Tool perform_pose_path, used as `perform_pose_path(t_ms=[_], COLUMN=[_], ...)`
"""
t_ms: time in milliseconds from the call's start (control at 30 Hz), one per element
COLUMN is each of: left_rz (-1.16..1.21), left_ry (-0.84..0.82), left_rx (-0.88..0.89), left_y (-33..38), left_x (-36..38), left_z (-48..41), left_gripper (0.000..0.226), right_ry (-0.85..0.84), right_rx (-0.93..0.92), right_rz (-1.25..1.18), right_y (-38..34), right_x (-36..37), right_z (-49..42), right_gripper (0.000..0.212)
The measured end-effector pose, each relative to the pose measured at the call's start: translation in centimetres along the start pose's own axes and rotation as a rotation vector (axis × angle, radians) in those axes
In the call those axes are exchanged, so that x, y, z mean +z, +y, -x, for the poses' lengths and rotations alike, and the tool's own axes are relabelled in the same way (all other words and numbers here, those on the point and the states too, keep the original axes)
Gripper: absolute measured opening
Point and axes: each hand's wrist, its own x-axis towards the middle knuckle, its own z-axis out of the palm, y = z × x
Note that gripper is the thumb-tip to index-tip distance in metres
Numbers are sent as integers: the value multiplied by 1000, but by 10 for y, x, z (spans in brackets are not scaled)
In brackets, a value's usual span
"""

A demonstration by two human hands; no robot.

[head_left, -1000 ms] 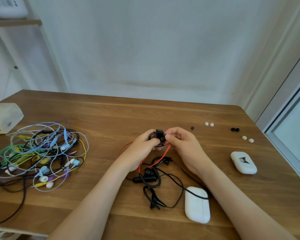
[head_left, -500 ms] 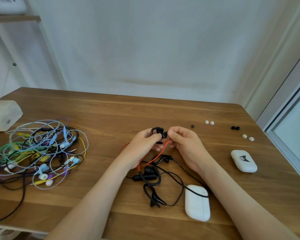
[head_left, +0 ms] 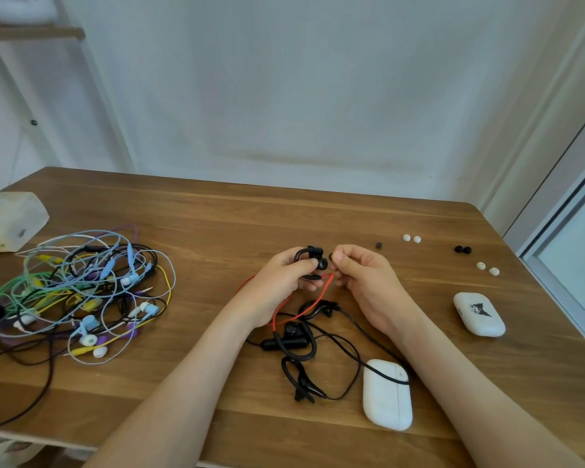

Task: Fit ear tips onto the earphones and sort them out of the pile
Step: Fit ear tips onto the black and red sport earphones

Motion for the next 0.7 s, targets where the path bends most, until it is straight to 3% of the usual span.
perform_pose_path(t_ms=[700], left_rz=[-209], left_ry=[102], left_rx=[36], left_y=[-6], left_x=[1], left_z=[-2], left_gripper=[10], right_ry=[-79], right_rx=[34], right_rz=[38], right_y=[-1], right_x=[-1], right_z=[-2], right_gripper=[23])
